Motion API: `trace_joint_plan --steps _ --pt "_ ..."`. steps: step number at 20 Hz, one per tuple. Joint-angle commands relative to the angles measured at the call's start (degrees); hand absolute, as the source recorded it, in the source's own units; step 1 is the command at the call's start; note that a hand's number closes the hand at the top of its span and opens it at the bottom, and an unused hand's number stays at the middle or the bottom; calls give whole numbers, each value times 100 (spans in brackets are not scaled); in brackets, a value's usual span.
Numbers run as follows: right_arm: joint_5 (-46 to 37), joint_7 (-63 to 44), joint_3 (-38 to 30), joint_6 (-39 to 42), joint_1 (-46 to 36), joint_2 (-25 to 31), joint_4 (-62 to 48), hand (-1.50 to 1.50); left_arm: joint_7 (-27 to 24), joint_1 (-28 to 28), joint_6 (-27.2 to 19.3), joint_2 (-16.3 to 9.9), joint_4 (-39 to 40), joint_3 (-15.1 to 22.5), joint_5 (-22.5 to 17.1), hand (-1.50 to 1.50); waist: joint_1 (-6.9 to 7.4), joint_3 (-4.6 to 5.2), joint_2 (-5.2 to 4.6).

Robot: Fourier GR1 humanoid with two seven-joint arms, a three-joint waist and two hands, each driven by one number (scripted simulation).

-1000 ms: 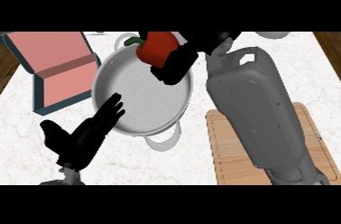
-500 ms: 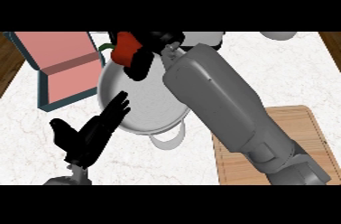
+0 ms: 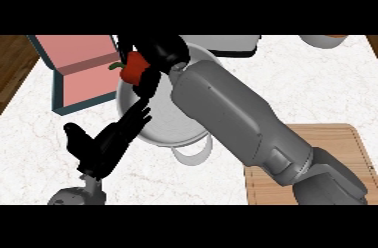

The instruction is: Pick the bell pepper from the cutting board and place it in the pot

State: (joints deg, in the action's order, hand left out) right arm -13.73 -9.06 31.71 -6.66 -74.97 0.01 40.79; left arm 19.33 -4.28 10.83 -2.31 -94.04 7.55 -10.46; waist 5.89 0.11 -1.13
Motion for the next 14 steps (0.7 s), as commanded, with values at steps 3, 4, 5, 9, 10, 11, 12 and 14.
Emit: trace_joint_plan --steps 3,4,5,9,10,11,12,14 --pt "1162 -79 311 -485 215 -1 -316 -150 -55 -33 53 114 151 240 128 0 217 8 -65" --pt "1418 86 269 -297 292 -1 -309 -150 96 -151 80 -22 176 -20 -52 0 149 4 -58" --pt "1796 65 92 -361 438 -1 -108 -150 -77 -46 53 55 225 171 148 0 238 3 -76" --pt "2436 563 361 -707 642 -1 -113 -150 218 -314 -14 88 64 128 54 0 268 -1 -72" --pt "2604 655 346 -771 626 -1 -118 -150 243 -383 -150 223 154 204 138 0 244 -2 -77" --pt "2737 795 280 -737 581 -1 -237 -150 332 -301 -91 162 -4 229 105 0 308 -4 -83" --pt "2925 711 395 -860 543 -1 -152 -150 103 -251 5 90 193 180 144 0 331 2 -85" --pt "3117 1229 343 -990 627 -1 -199 -150 113 -372 -140 210 337 248 284 0 212 -3 -90"
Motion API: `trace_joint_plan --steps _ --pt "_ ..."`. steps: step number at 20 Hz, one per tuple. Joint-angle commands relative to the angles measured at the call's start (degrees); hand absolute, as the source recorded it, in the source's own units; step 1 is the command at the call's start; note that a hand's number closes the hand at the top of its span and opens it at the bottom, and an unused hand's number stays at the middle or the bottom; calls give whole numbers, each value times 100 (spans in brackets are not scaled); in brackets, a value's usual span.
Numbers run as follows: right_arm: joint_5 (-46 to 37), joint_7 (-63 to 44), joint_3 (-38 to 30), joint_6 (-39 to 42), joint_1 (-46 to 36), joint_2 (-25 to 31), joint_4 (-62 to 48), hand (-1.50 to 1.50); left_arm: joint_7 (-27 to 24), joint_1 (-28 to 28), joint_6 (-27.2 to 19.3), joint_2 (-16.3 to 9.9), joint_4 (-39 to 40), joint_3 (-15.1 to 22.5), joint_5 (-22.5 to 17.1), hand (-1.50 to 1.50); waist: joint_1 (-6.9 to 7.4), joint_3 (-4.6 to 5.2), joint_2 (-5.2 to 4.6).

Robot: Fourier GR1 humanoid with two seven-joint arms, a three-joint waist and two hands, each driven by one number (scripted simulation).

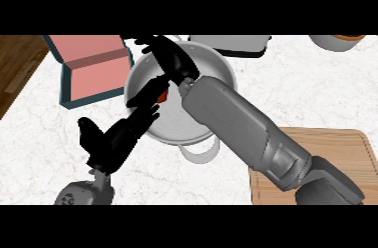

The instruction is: Pick the bell pepper from the cutting board and place it in the pot

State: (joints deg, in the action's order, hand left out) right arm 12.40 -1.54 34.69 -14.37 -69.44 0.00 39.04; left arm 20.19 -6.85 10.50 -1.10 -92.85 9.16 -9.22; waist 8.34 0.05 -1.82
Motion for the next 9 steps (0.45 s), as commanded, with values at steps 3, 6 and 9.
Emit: trace_joint_plan --steps 3,6,9 --pt "629 762 91 -661 -35 0 -316 -150 -99 79 -90 105 69 90 56 0 -79 5 11" --pt "670 827 -24 -839 -405 0 -798 -150 -45 140 -102 4 -7 -17 93 0 -154 4 23" --pt "852 1017 -23 -1014 -358 0 -1030 -150 -34 94 -24 -81 54 -205 -63 0 -248 4 40"
